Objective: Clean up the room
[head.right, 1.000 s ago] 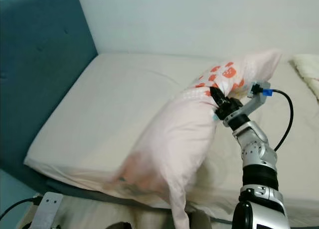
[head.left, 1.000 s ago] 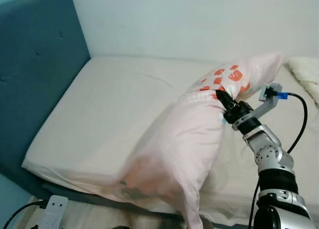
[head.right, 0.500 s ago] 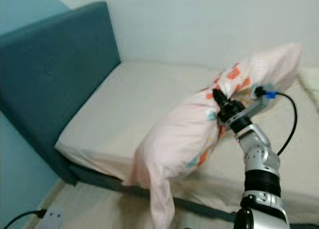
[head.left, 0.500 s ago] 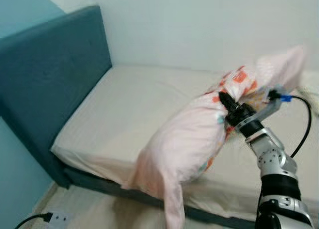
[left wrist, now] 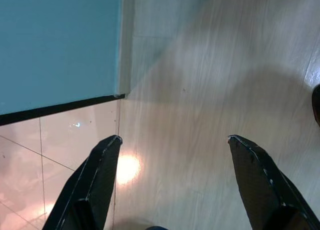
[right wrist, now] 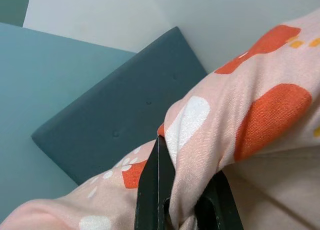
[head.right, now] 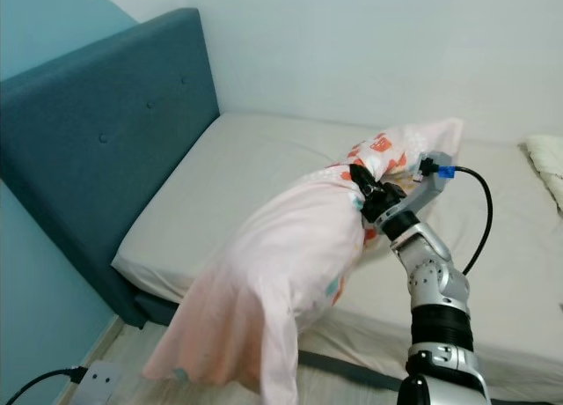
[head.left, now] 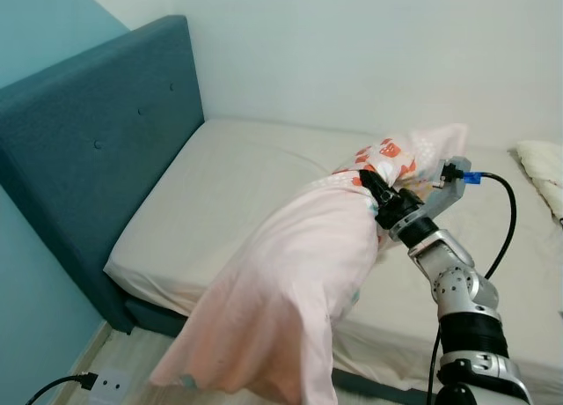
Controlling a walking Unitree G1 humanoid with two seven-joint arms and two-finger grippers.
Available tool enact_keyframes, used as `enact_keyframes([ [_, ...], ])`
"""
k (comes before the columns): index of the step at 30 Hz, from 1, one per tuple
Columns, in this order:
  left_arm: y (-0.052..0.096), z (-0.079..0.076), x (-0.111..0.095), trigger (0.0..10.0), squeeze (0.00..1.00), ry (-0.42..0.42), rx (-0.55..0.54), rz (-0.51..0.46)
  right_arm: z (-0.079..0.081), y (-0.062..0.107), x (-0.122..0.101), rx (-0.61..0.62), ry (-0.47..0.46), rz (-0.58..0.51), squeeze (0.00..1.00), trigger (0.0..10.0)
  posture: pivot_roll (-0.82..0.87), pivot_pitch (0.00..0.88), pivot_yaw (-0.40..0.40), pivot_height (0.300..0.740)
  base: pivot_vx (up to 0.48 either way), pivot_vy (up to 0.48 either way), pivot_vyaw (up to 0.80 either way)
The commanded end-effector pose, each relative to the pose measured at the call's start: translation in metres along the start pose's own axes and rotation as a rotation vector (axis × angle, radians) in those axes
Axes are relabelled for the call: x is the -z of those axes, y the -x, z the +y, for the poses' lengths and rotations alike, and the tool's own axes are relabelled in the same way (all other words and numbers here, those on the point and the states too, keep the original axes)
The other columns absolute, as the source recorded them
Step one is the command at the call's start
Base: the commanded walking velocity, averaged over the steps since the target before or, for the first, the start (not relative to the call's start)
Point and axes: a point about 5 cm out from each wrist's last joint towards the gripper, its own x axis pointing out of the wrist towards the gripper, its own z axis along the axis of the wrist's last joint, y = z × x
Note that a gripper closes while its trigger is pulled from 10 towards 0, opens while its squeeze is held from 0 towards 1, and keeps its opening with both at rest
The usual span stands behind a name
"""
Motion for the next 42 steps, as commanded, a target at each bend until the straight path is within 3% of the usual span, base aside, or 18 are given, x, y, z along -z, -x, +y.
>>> enact_keyframes([
  [1, 0.001, -0.005, 0.002, 10.0, 0.00, -0.005, 0.016, 0.012, 0.007, -0.004, -0.007, -0.018, 0.029, -0.040, 0.00, 0.0, 0.05, 0.000, -0.006, 0.740, 0.000, 0.000, 0.00],
  [4, 0.001, -0.007, 0.001, 10.0, 0.00, 0.015, 0.026, 0.012, 0.006, -0.005, 0.002, 0.005, 0.022, -0.027, 0.00, 0.0, 0.05, 0.000, -0.009, 0.740, 0.000, 0.000, 0.00],
  [5, 0.001, -0.008, 0.001, 10.0, 0.00, 0.022, 0.032, 0.011, 0.006, -0.005, 0.006, 0.017, 0.026, -0.026, 0.00, 4.2, 0.05, 0.000, -0.009, 0.740, 0.000, 0.000, 0.00],
  [6, 0.001, -0.008, 0.000, 10.0, 0.00, 0.025, 0.036, 0.011, 0.005, -0.005, 0.010, 0.039, 0.054, -0.016, 0.00, 4.2, 0.05, 0.000, -0.009, 0.740, 0.000, 0.000, 0.00],
  [7, 0.001, -0.010, 0.000, 10.0, 0.00, 0.026, 0.041, 0.012, 0.004, -0.004, 0.015, 0.047, 0.068, 0.002, 0.00, 10.0, 0.04, 0.000, -0.011, 0.740, 0.000, 0.000, 0.00],
  [16, 0.002, -0.016, 0.004, 10.0, 0.00, 0.071, 0.063, 0.046, 0.010, -0.001, 0.034, 0.024, 0.137, 0.106, 0.00, 10.0, 0.03, 0.000, -0.043, 0.740, 0.000, 0.000, 0.44],
  [21, 0.002, -0.016, 0.007, 10.0, 0.00, 0.091, 0.070, 0.059, 0.011, 0.000, 0.032, 0.013, 0.147, 0.096, 0.00, 10.0, 0.03, 0.000, -0.038, 0.740, 0.000, 0.000, 0.79],
  [37, 0.002, -0.020, 0.007, 10.0, 0.00, 0.120, 0.080, 0.078, 0.021, -0.003, 0.037, -0.006, 0.144, 0.071, 0.00, 10.0, 0.04, 0.000, -0.029, 0.740, 0.000, -0.450, 0.78],
  [42, 0.004, -0.028, 0.007, 10.0, 0.00, 0.127, 0.074, 0.083, 0.018, -0.004, 0.036, 0.029, 0.169, 0.078, 0.00, 10.0, 0.03, 0.000, -0.031, 0.740, 0.000, 0.000, 0.77],
])
